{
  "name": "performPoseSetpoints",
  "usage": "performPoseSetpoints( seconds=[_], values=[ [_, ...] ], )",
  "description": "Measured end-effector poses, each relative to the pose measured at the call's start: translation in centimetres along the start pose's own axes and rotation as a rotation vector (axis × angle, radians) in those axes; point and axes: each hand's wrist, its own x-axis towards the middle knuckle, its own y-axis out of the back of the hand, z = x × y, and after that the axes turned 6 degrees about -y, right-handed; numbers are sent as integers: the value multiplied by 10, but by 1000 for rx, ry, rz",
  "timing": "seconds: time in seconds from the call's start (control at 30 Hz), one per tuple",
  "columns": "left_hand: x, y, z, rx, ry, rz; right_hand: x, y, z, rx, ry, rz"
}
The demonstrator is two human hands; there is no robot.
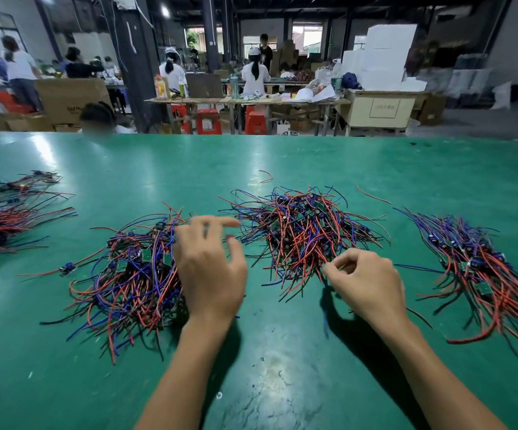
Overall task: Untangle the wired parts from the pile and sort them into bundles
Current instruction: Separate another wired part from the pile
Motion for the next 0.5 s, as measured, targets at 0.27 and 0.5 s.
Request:
performPoseSetpoints(
  seconds=[0.27,0.5],
  values=[
    [-22,-24,39,-829,632,-655,-46,0,-26,159,493,141],
    [-13,-12,30,-1062,739,-761,-53,-9,-24,351,663,59]
  ],
)
